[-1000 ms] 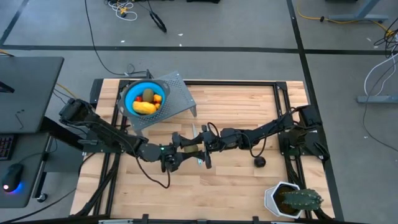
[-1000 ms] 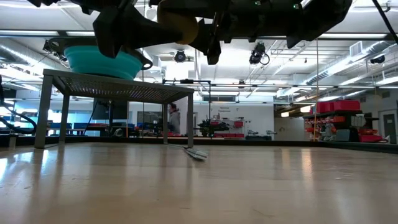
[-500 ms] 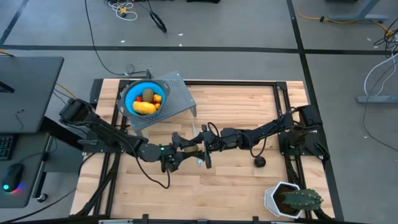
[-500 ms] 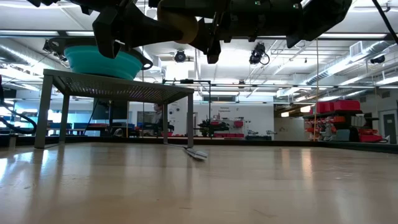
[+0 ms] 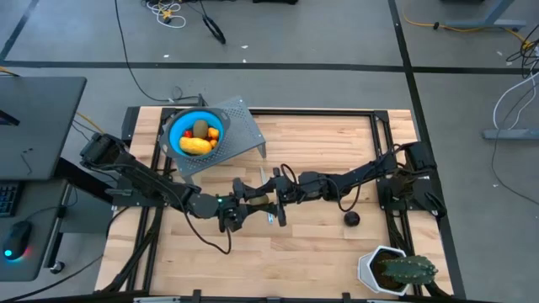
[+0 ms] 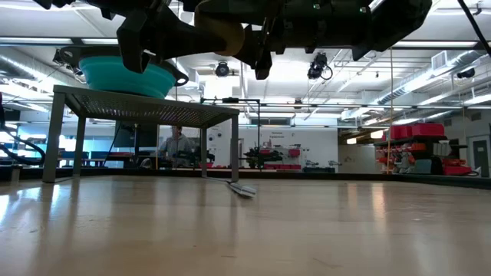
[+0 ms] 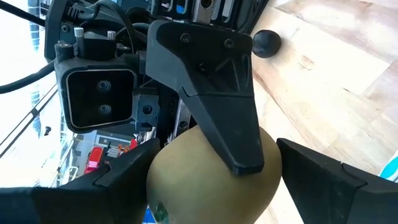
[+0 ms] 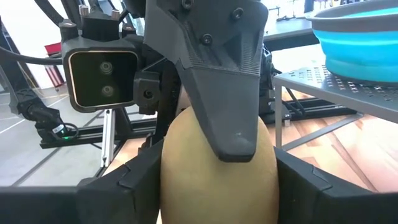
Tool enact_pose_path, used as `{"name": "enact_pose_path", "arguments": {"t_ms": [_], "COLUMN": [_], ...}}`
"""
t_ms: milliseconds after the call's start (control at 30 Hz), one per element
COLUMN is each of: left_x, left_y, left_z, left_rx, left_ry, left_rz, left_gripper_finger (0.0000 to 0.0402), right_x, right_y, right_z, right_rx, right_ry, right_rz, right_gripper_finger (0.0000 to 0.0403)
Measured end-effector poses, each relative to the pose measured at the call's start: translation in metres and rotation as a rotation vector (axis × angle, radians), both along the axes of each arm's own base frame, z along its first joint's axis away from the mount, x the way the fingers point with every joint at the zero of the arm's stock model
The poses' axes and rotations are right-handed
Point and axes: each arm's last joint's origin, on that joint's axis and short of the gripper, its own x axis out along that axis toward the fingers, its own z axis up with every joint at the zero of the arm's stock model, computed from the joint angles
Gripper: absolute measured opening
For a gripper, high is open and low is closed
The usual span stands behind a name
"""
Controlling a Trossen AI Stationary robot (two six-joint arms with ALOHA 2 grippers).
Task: Pick & Place Fruit
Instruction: Put the brown kiwi into the blue strainer bowl on the shelf
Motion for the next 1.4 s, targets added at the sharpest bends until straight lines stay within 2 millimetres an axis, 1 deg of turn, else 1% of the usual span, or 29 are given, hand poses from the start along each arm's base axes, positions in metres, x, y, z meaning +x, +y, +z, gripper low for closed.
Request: {"name": "enact_pose_path", "arguments": {"t_ms": [67, 300, 500, 700, 767, 867, 967, 1067, 1167, 1267, 1400], "left_x": [0.000, -0.001, -0.004, -0.009, -0.010, -0.009, -0.007, -0.005, -0.008, -0.016, -0.036], "left_y": [-0.001, -0.002, -0.006, -0.014, -0.015, -0.014, -0.011, -0.010, -0.007, 0.001, 0.026], "left_z": [0.000, -0.002, -0.003, -0.004, -0.004, -0.004, -0.004, -0.003, 0.005, 0.020, 0.050], "left_rx": [-0.022, -0.189, -0.220, -0.227, -0.289, -0.471, -0.631, -0.762, -0.877, -0.930, -1.011], "left_ry": [-0.004, -0.021, -0.012, -0.021, -0.043, -0.089, -0.096, -0.093, -0.117, -0.151, -0.231], "left_rz": [0.003, 0.024, 0.028, 0.075, 0.099, 0.120, 0.096, 0.061, 0.049, 0.059, 0.103], "left_gripper_finger": [0.0319, 0.0319, 0.0319, 0.0319, 0.0319, 0.0319, 0.0319, 0.0319, 0.0318, 0.0318, 0.0318], "right_x": [0.000, 0.000, -0.004, -0.017, -0.022, -0.029, -0.036, -0.044, -0.051, -0.059, -0.063], "right_y": [-0.001, -0.002, -0.005, -0.008, -0.009, -0.010, -0.011, -0.012, -0.013, -0.015, -0.017], "right_z": [0.000, 0.003, 0.011, 0.027, 0.028, 0.031, 0.032, 0.040, 0.045, 0.052, 0.054], "right_rx": [-0.006, -0.026, -0.050, -0.092, -0.101, -0.137, -0.162, -0.172, -0.178, -0.195, -0.213], "right_ry": [-0.004, -0.026, -0.023, 0.068, 0.125, 0.186, 0.242, 0.261, 0.296, 0.307, 0.338], "right_rz": [-0.001, -0.007, -0.012, -0.016, -0.013, -0.007, 0.000, 0.004, 0.007, -0.018, -0.064], "right_gripper_finger": [0.0246, 0.0277, 0.0282, 0.0282, 0.0282, 0.0282, 0.0282, 0.0282, 0.0282, 0.0282, 0.0282]}}
